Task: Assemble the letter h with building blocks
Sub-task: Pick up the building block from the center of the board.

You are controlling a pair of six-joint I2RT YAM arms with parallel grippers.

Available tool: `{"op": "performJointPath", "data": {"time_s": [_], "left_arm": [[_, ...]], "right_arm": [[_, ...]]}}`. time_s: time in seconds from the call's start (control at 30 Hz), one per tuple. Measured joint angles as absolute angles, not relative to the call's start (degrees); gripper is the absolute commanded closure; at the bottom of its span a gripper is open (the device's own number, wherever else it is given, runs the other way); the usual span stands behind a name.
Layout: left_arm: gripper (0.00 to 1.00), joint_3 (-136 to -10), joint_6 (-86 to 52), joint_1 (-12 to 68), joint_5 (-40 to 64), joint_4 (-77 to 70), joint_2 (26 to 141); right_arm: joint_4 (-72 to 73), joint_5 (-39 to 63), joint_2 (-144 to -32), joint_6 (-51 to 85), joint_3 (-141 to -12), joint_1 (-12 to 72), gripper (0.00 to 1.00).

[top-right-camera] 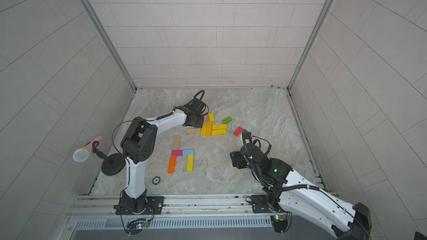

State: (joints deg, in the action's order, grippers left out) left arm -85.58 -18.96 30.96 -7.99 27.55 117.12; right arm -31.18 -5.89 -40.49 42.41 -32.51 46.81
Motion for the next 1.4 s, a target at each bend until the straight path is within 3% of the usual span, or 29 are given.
{"op": "performJointPath", "data": {"time_s": [0.23,0.5,0.73,0.93,1.13,1.3,1.4], "left_arm": [[0.39,-86.2,-18.5,30.4,-7.5,27.4,118.5],[0.50,-89.8,-18.2,30.2,-7.9,29.8,123.5],[0.70,-95.1,-17.6,30.0,-9.0,32.2,126.7],[0.73,-94.5,-18.3,30.3,-9.1,32.6,125.8],[0.74,-83.1,-22.7,32.9,-9.8,30.7,112.0],[0.74,-68.2,-29.4,40.2,-10.7,25.5,92.6],[0.74,-62.0,-33.1,45.2,-10.9,23.4,87.2]], "right_arm": [[-31.2,-5.9,-40.1,42.4,-32.5,46.7,0.23],[-31.2,-5.8,-39.4,42.4,-32.5,46.5,0.23],[-31.2,-5.8,-39.4,42.4,-32.5,46.4,0.23],[-31.2,-5.8,-39.4,42.5,-32.4,46.2,0.23],[-31.3,-5.9,-39.2,42.4,-32.1,45.8,0.23],[-31.4,-6.1,-38.7,42.4,-31.4,45.6,0.23],[-31.3,-6.1,-38.3,42.4,-31.4,45.5,0.23]]}}
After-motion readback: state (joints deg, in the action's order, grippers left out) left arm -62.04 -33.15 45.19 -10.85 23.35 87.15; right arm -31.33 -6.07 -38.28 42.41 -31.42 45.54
